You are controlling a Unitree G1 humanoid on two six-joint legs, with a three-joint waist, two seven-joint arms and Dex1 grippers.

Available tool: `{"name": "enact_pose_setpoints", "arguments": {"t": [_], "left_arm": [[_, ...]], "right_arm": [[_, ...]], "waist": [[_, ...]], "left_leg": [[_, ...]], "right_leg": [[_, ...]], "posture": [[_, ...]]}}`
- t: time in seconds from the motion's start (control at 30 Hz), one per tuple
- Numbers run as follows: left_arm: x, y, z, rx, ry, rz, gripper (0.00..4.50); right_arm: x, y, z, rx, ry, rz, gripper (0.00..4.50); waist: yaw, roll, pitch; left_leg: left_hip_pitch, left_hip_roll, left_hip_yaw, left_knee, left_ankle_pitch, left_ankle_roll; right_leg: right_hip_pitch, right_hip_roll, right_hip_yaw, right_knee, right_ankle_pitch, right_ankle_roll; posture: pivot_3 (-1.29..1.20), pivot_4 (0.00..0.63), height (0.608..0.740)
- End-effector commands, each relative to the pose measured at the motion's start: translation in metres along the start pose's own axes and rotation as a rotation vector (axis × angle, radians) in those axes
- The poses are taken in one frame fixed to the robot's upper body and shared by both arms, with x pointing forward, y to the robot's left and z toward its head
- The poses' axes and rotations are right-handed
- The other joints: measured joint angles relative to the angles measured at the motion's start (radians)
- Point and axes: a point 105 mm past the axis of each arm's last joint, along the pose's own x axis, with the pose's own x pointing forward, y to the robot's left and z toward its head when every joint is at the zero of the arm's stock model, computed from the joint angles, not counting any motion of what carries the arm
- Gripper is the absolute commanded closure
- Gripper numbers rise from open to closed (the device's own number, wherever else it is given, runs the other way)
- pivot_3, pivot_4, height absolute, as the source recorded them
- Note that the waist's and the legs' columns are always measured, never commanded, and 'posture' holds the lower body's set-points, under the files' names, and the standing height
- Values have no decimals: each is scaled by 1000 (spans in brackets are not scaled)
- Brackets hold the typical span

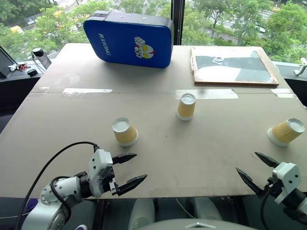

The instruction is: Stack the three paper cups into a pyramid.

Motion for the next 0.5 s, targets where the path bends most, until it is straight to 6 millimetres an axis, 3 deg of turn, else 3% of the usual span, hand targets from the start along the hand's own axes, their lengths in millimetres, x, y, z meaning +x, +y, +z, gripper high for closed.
{"name": "enact_pose_setpoints", "arguments": {"t": [0.03, 0.13, 0.23, 0.4, 0.5], "left_arm": [[5, -2, 16, 20, -74, 25, 0], [2, 3, 29, 8, -154, 112, 0], [-6, 11, 30, -21, -186, 192, 0], [-32, 25, 16, -72, -181, 336, 0], [-39, 41, 18, -56, -193, 421, 0]], "right_arm": [[13, 2, 22, -32, -87, 53, 89], [35, 16, 60, -50, -240, 175, 89], [43, 30, 82, -59, -321, 286, 89], [40, 57, 111, -55, -386, 517, 89], [35, 65, 116, -49, -380, 604, 89]], "waist": [[0, 0, 0], [-11, -1, 1], [-3, 0, 1], [2, -1, 1], [4, -2, 1]], "left_leg": [[0, 0, 0, 0, 0, 0], [1, 1, 2, 0, 0, 0], [1, 0, 0, 0, 0, 0], [-1, -1, -1, -1, 0, 0], [-1, -1, -2, -1, 0, 0]], "right_leg": [[0, 0, 0, 0, 0, 0], [0, 0, 3, 0, 0, 0], [0, 1, 2, 1, 0, 0], [0, 1, 0, 0, 2, 4], [0, 2, -1, 0, 2, 3]], "posture": [[0, 150, 740], [0, 150, 740], [0, 150, 740], [0, 150, 740], [0, 150, 740]]}}
